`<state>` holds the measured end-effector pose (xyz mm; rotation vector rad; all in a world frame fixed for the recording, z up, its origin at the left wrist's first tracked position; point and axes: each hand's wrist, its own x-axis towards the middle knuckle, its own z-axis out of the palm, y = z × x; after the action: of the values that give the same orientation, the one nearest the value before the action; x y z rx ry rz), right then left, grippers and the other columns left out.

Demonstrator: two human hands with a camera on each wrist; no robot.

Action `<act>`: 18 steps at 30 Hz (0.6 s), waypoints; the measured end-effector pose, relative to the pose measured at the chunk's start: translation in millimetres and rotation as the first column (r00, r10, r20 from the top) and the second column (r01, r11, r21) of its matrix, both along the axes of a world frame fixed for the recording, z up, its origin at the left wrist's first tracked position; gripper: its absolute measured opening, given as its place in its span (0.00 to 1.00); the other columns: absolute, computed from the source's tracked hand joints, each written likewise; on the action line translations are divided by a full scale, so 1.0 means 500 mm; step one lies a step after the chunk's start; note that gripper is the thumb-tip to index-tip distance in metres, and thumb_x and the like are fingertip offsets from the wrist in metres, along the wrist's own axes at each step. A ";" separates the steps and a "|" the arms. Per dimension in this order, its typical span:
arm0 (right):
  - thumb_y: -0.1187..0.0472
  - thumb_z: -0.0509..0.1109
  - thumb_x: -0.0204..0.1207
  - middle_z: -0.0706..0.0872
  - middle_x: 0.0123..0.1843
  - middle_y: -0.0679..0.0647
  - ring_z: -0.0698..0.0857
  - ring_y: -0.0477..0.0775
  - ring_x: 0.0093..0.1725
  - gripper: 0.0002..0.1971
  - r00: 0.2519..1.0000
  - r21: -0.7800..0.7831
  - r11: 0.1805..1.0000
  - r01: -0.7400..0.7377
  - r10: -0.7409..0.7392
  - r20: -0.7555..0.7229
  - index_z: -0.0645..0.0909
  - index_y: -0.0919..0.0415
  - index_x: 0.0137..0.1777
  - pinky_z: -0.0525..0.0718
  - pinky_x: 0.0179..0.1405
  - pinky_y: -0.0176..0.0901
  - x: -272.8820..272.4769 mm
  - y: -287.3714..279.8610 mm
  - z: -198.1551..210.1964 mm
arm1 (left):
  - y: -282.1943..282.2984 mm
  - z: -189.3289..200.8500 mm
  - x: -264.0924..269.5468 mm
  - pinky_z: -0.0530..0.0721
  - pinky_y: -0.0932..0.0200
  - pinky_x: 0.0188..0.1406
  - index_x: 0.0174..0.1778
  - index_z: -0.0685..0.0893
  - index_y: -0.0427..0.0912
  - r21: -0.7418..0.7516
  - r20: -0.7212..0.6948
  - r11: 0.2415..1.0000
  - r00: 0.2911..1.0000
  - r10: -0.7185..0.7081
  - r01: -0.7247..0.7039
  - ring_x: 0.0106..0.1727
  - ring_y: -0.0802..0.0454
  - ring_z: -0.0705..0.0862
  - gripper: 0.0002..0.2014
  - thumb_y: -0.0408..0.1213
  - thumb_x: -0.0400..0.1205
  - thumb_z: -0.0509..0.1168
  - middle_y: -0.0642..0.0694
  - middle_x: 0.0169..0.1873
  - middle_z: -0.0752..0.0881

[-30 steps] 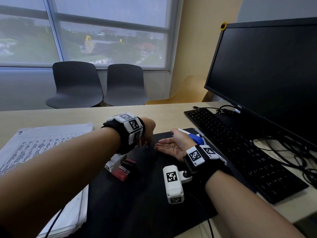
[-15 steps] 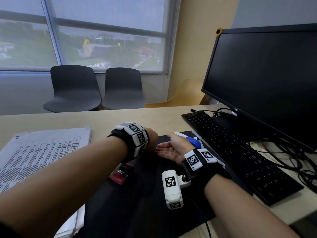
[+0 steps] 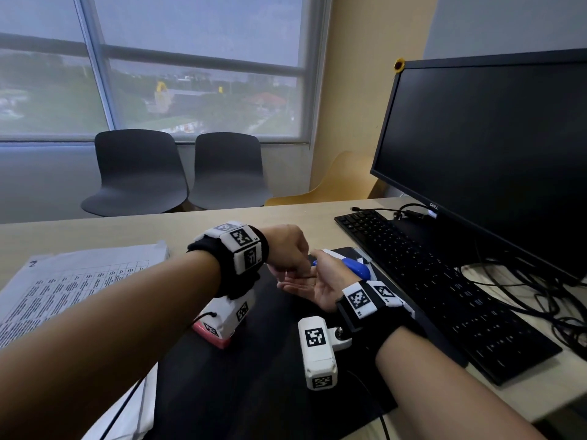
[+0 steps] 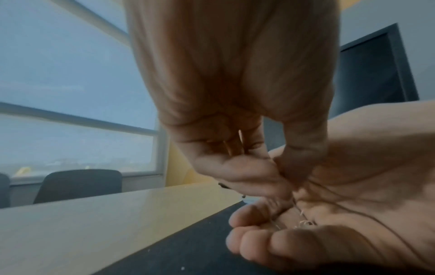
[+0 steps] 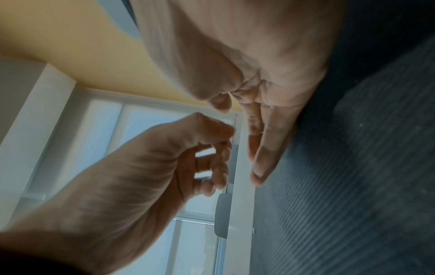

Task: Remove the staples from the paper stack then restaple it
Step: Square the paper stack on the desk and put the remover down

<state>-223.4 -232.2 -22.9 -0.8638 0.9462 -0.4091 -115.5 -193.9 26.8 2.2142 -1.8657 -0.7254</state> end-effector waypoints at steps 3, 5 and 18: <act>0.53 0.53 0.89 0.86 0.40 0.73 0.89 0.62 0.29 0.26 0.999 0.009 0.999 0.033 -0.033 0.033 0.78 0.81 0.58 0.87 0.21 0.42 -0.003 0.005 0.000 | 0.005 0.011 -0.004 0.82 0.65 0.25 0.34 0.89 0.41 0.066 -0.024 0.997 0.999 -0.047 0.049 0.24 0.53 0.84 0.07 0.28 0.76 0.68 0.46 0.24 0.87; 0.54 0.54 0.89 0.86 0.37 0.68 0.87 0.55 0.20 0.24 0.999 -0.022 0.999 0.032 -0.033 -0.017 0.80 0.78 0.53 0.83 0.17 0.35 -0.007 0.003 -0.003 | 0.014 0.021 0.011 0.85 0.64 0.27 0.37 0.91 0.41 0.083 -0.037 0.996 0.999 -0.020 0.023 0.28 0.51 0.85 0.12 0.24 0.77 0.64 0.45 0.28 0.87; 0.55 0.61 0.85 0.68 0.22 0.48 0.66 0.43 0.17 0.19 0.974 -0.216 0.976 -0.027 -0.023 -0.226 0.66 0.54 0.31 0.61 0.10 0.29 -0.030 0.019 0.002 | 0.192 -0.014 0.131 0.76 0.69 0.19 0.57 0.81 0.44 0.411 0.496 0.908 0.855 -0.153 -0.076 0.33 0.53 0.84 0.24 0.37 0.69 0.83 0.41 0.59 0.88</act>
<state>-238.3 -222.5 -21.9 -1.1288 1.1256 -0.4235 -49.7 -98.0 19.8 2.8911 -2.1575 -0.6183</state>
